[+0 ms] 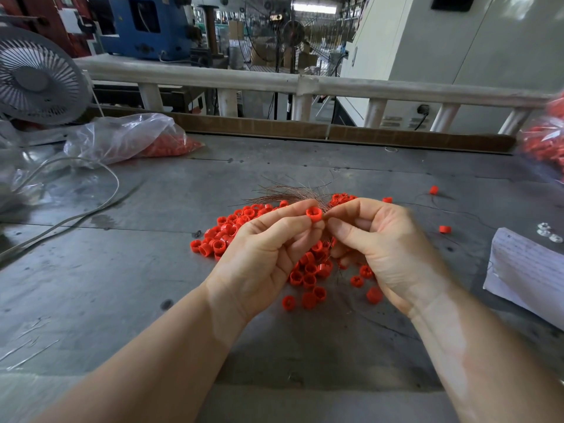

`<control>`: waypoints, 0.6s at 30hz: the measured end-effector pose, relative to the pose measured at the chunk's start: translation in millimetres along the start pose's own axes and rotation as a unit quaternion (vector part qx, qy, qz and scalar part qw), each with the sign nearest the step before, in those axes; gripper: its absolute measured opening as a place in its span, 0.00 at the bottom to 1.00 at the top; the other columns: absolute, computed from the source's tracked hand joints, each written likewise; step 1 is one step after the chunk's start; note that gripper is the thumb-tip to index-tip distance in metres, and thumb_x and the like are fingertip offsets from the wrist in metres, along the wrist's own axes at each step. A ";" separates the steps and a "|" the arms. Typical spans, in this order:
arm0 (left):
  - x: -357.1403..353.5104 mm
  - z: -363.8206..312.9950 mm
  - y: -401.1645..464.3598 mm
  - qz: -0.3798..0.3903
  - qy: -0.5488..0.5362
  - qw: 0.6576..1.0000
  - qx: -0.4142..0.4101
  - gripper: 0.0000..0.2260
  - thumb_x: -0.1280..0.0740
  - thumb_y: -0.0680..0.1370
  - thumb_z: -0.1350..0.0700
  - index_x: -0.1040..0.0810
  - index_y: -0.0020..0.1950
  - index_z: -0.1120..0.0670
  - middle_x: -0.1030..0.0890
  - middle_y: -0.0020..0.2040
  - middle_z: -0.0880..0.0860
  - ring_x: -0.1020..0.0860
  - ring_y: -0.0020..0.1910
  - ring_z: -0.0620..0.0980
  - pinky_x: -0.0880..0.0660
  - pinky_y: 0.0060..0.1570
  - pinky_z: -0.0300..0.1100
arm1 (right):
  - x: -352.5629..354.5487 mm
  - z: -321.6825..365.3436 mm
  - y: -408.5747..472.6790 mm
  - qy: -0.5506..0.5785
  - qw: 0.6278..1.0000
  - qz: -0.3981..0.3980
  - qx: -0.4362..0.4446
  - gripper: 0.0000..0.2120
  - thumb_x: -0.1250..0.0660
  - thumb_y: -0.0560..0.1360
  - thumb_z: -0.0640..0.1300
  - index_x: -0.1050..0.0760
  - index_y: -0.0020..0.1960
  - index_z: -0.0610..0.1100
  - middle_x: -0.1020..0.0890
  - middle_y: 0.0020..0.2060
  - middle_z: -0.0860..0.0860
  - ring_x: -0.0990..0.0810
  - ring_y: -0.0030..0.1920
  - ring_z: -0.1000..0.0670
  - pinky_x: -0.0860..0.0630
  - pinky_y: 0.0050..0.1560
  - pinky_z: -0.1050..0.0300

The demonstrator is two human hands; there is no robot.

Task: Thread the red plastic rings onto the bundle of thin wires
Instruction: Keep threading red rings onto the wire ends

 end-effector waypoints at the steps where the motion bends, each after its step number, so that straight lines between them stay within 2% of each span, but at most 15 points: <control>1: -0.1 0.0 0.0 0.003 -0.003 1.000 0.000 0.09 0.33 0.64 0.65 0.15 0.40 0.60 0.16 0.38 0.56 0.17 0.37 0.46 0.22 0.37 0.32 | -0.2 0.0 0.0 0.006 1.000 0.000 0.000 0.04 0.32 0.72 0.35 0.22 0.41 0.42 0.19 0.28 0.49 0.23 0.26 0.54 0.29 0.25 0.64; 11: -2.7 0.6 1.0 0.021 -0.006 1.000 0.000 0.07 0.33 0.65 0.64 0.15 0.38 0.60 0.17 0.37 0.55 0.18 0.36 0.44 0.21 0.40 0.32 | -0.1 -1.1 0.8 0.023 1.000 -0.005 -0.004 0.03 0.31 0.70 0.35 0.23 0.41 0.41 0.19 0.27 0.49 0.23 0.26 0.54 0.29 0.24 0.65; 18: -2.6 0.9 1.3 0.025 0.003 1.000 -0.004 0.07 0.33 0.66 0.64 0.16 0.38 0.61 0.17 0.39 0.56 0.18 0.37 0.44 0.21 0.42 0.33 | 1.6 -5.4 1.3 0.011 1.000 -0.018 -0.021 0.05 0.28 0.67 0.40 0.22 0.42 0.41 0.20 0.27 0.50 0.24 0.26 0.55 0.30 0.24 0.66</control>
Point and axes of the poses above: each hand's wrist, its own y-axis towards the middle knuckle, its own x-axis out of the back of the hand, z = x × y, the point moved 7 cm from there along y, towards the middle knuckle
